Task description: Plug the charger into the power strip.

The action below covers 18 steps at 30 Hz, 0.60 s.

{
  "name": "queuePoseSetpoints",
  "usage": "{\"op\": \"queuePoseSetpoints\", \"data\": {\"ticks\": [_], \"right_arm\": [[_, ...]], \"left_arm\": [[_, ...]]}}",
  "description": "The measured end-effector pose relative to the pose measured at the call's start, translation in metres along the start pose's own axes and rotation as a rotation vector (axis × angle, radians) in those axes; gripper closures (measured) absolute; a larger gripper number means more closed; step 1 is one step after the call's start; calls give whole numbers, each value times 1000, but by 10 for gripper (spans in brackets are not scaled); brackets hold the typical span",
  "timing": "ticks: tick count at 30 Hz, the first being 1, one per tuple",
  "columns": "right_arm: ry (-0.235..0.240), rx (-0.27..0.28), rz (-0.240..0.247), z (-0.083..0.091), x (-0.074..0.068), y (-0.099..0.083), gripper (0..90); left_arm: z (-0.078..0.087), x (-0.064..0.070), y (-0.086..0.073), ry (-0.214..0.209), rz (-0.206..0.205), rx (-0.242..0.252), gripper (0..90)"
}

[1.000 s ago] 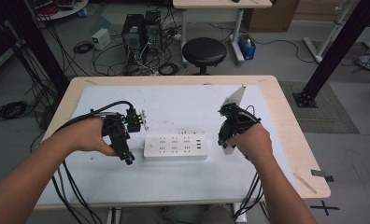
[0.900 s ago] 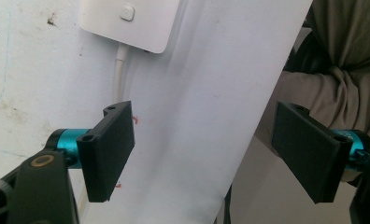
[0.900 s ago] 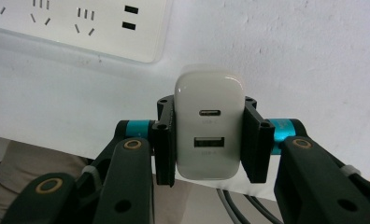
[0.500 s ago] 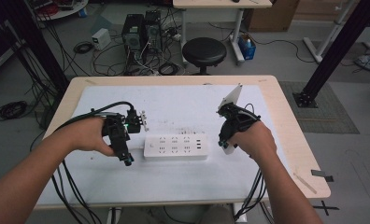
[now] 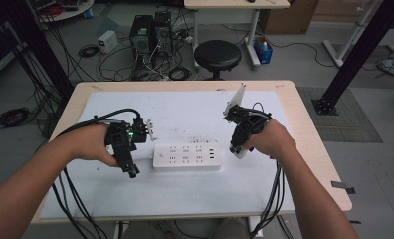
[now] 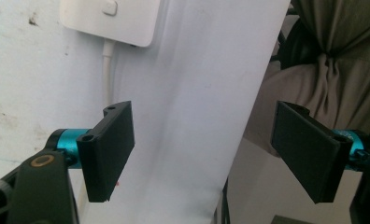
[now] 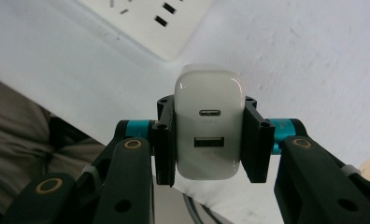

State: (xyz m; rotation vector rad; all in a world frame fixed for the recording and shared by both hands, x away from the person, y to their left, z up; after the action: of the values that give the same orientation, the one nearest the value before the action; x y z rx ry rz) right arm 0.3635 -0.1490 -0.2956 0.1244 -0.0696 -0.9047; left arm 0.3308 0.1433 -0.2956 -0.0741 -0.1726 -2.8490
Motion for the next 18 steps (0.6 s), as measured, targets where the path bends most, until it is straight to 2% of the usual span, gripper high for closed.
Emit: {"op": "queuePoseSetpoints", "data": {"ticks": [4, 6, 10, 14, 15, 16, 18], "right_arm": [[7, -13, 111, 0, -5, 7, 620], [37, -9, 165, -3, -8, 11, 620], [34, -6, 207, -6, -8, 19, 620], [60, -19, 290, -13, -13, 27, 620], [51, -20, 319, -15, -14, 30, 620], [45, -20, 319, -16, -16, 32, 620], [56, -10, 350, -19, -18, 38, 620]], "left_arm": [[1, 0, -1, -11, -4, -11, 219], [1, 2, -1, -17, -12, -12, 219], [1, 4, -1, -30, -27, -26, 219], [-1, 7, -1, -42, -32, -38, 219], [-1, 8, -1, -43, -26, -32, 219], [0, 8, 0, -38, -42, -36, 219], [1, 8, 0, -34, -41, -35, 219]]}}
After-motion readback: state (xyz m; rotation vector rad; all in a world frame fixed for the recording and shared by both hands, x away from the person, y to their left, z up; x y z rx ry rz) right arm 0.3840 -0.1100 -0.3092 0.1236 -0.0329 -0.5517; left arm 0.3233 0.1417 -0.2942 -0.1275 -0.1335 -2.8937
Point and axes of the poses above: each handheld gripper's, and its own axes: z roughly backward along the jaws, y roughly out of its top, x roughly to its right, the point moved 2 cm from there along -z, roughly forward along the jaws, and after that the axes turned 3 degrees about x, right-handed, at the moved point
